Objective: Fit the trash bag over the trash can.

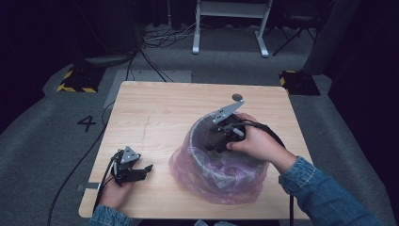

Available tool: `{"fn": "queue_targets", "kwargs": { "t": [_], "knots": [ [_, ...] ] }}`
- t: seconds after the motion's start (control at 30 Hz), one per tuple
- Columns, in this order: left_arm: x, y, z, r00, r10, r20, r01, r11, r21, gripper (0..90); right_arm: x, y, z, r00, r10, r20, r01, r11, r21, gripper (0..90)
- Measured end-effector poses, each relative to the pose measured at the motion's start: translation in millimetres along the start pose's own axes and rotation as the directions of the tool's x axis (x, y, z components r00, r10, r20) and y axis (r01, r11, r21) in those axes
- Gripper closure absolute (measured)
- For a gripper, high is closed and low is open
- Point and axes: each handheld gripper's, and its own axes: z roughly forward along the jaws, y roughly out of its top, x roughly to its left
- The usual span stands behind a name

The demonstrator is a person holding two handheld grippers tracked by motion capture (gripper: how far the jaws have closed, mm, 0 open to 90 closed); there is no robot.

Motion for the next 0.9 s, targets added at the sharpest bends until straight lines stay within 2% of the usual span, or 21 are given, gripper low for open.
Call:
{"fn": "queue_targets", "kwargs": {
  "t": [0.13, 0.27, 0.43, 0.57, 0.8, 0.87, 0.9],
  "knots": [
    [-0.1, 0.0, 0.0, 1.0000, -0.001, 0.001, 0.001, 1.0000, 0.000, 32.2, 4.4, 5.9, -17.2, 0.9996, -0.025, -0.009, 0.025, 0.997, -0.068, 37.8],
    [0.0, 0.0, 0.0, 1.0000, 0.000, 0.000, 0.000, 1.0000, 0.000, 32.2, 14.0, 9.7, -28.2, 0.9959, -0.043, -0.080, 0.033, 0.992, -0.125, 39.3],
    [-0.1, 0.0, 0.0, 1.0000, -0.001, 0.001, 0.001, 1.0000, 0.000, 32.2, 31.5, 11.9, -32.5, 0.9816, -0.081, -0.173, 0.055, 0.987, -0.150, 41.5],
    [-0.2, 0.0, 0.2, 1.0000, -0.002, -0.001, 0.002, 1.0000, -0.001, 32.0, 38.8, 11.6, -19.8, 0.9779, -0.116, -0.174, 0.101, 0.991, -0.090, 48.7],
    [-0.1, 0.1, 0.4, 1.0000, -0.003, -0.003, 0.003, 1.0000, -0.002, 31.8, 42.1, 5.1, 5.2, 0.9838, -0.119, -0.135, 0.123, 0.992, 0.022, 56.8],
    [-0.1, 0.1, 0.4, 1.0000, -0.004, -0.003, 0.004, 1.0000, -0.002, 31.8, 43.4, 2.5, 12.2, 0.9844, -0.113, -0.135, 0.121, 0.991, 0.053, 61.8],
    [-0.1, 0.1, 0.4, 1.0000, -0.004, -0.003, 0.004, 1.0000, -0.002, 31.8, 44.0, 1.2, 15.5, 0.9836, -0.120, -0.134, 0.129, 0.990, 0.063, 68.0]
  ]
}}
